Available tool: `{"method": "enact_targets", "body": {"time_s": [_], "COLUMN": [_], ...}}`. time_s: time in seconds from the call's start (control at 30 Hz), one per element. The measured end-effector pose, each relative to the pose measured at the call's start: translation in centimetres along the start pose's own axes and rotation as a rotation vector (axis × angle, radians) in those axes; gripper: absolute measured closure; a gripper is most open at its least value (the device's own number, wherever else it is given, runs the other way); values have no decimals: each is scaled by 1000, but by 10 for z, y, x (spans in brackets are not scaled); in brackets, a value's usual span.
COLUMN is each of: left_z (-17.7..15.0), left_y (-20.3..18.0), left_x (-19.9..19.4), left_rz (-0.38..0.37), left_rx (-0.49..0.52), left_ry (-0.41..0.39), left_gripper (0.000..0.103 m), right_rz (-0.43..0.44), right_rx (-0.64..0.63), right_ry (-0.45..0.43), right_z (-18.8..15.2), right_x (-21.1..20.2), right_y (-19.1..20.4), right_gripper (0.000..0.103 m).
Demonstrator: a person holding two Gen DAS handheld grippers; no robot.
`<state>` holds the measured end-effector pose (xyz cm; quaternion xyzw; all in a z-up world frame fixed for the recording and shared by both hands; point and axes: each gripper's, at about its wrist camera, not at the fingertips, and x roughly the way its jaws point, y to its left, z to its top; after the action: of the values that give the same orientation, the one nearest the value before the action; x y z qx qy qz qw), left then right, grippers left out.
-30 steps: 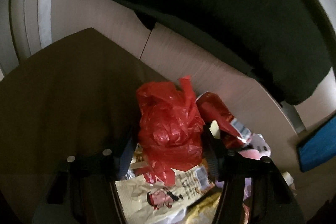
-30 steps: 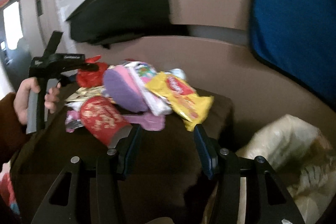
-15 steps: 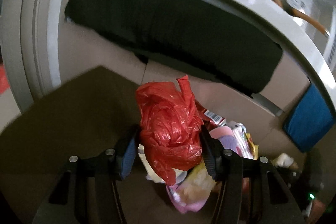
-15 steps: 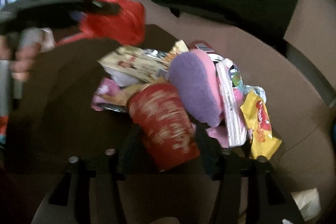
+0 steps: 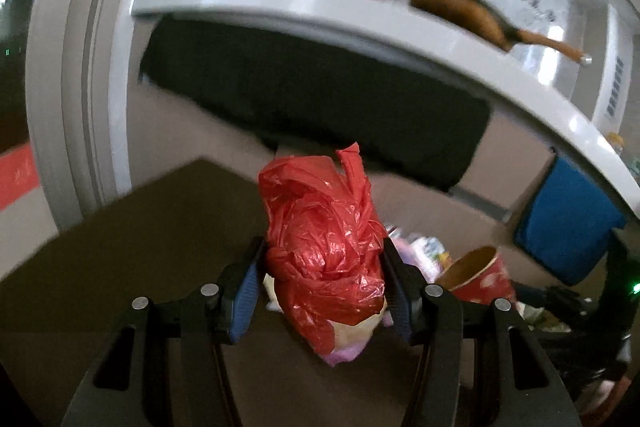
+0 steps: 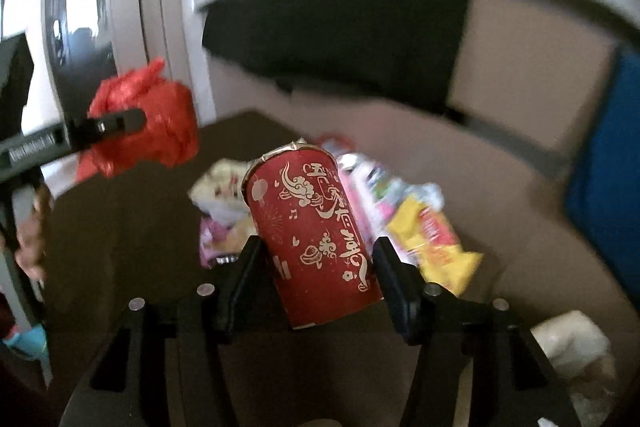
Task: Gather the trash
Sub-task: 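Grasp the red plastic bag with the left tool while the right tool grasps the red paper cup, then carry the red bag and red cup to the bin and release both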
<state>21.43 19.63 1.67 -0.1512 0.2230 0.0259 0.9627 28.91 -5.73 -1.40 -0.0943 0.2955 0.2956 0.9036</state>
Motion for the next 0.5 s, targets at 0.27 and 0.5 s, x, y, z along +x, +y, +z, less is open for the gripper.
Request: {"method": "enact_targets", "body": {"time_s": [0.27,0.5], "left_z": [9,-5], "left_y": [-95,-200], "left_x": [-31,-27], "left_rz": [-102,-264], "left_rx": [144,243], "left_ry": [-53,-40], "left_gripper": [47,47], "right_rz": [-144,-283], "right_rx": [91,257], "right_ry": [-171,-277], "right_z": [7,-18], "right_x": [-99,-182], "right_y": [-41,-110], "right_gripper": [50,50]}}
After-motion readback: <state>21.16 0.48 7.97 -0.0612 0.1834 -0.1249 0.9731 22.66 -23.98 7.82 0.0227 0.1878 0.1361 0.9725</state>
